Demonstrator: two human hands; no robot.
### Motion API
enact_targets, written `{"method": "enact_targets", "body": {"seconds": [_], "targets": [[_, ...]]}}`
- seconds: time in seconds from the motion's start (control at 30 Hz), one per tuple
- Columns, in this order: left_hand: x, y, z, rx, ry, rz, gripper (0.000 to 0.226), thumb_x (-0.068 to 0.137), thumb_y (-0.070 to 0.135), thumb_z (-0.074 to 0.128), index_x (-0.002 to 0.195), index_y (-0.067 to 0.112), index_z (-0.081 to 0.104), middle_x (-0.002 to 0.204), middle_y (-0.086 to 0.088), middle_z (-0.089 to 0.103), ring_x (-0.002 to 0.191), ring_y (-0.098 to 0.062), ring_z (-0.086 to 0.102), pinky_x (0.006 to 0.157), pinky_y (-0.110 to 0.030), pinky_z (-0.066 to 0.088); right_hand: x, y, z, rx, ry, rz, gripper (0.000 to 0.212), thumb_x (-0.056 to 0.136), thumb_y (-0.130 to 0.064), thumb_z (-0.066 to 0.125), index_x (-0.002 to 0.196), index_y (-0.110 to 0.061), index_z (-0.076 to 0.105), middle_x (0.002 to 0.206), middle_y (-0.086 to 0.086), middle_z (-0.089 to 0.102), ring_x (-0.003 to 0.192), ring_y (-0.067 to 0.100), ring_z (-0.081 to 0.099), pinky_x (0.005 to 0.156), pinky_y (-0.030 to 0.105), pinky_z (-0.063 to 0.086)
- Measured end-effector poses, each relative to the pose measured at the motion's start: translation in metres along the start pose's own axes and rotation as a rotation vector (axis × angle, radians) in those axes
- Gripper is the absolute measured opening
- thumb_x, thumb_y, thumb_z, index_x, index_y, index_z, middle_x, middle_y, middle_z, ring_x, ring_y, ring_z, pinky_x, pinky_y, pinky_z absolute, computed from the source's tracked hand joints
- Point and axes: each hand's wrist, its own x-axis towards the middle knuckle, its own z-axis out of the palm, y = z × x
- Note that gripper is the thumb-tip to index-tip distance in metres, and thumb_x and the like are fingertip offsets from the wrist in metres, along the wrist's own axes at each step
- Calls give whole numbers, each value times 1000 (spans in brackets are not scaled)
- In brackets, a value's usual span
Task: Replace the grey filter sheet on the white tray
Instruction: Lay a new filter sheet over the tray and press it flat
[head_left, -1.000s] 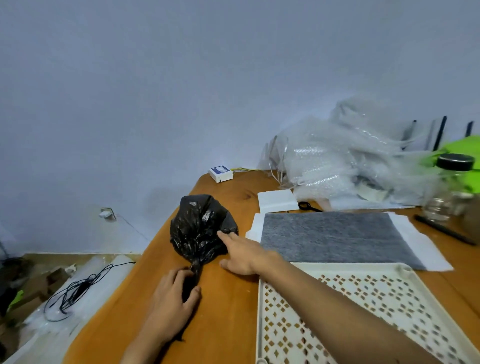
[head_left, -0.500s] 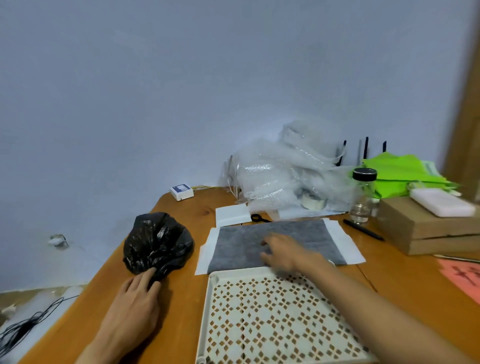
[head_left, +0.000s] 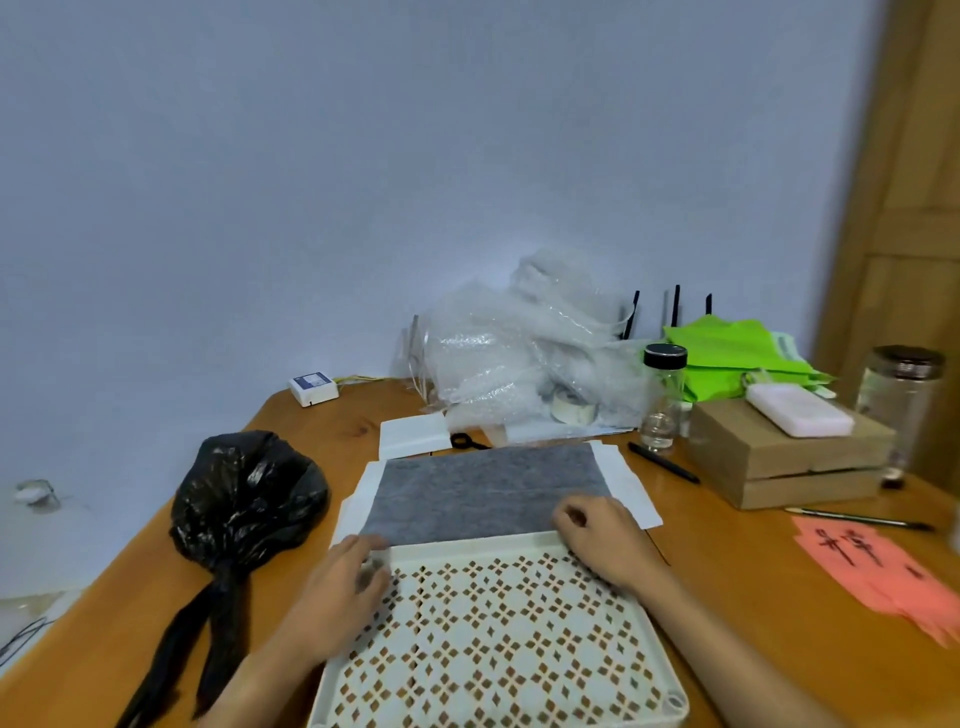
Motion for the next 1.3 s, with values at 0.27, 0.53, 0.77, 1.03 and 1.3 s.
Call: {"method": "enact_targets", "body": {"seconds": [0.27,0.53,0.77,1.03,1.3], "targets": [[0,2,-3,22,165,-14,9,101,30,57,102,34,65,100,17,62,92,1,58,76,-16,46,-15,12,13,199,43,-9,24,98,-26,57,82,-30,75,82,-23,72,80,-7,64,71,21,53],[54,-26,-23,365,21,-47,34,98,42,59,133,40,56,128,9,52,113,-13,57,89,-24,50,-7,36,3,346,346,195,18,99,-19,58,87,-25,70,88,-8,70,85,11,63,68,32,47],[89,-18,-39,461,-312,-7,39,91,43,71,129,37,66,124,7,68,108,-14,63,96,-35,55,-2,46,6,264,345,258,13,99,-19,57,96,-22,70,96,-1,69,91,18,62,75,37,49],[93,-7,-36,536,-338,52,15,91,28,68,103,22,74,105,-1,74,96,-22,66,84,-36,56,-2,43,5,230,302,262,15,100,-17,56,102,-18,70,101,3,69,94,20,61,76,36,46],[78,-21,-35,620,7,299,17,97,25,51,105,15,61,104,-3,59,92,-20,56,75,-34,51,-5,42,4,162,351,241,13,98,-15,57,102,-17,70,108,4,63,100,20,56,81,35,40]]}}
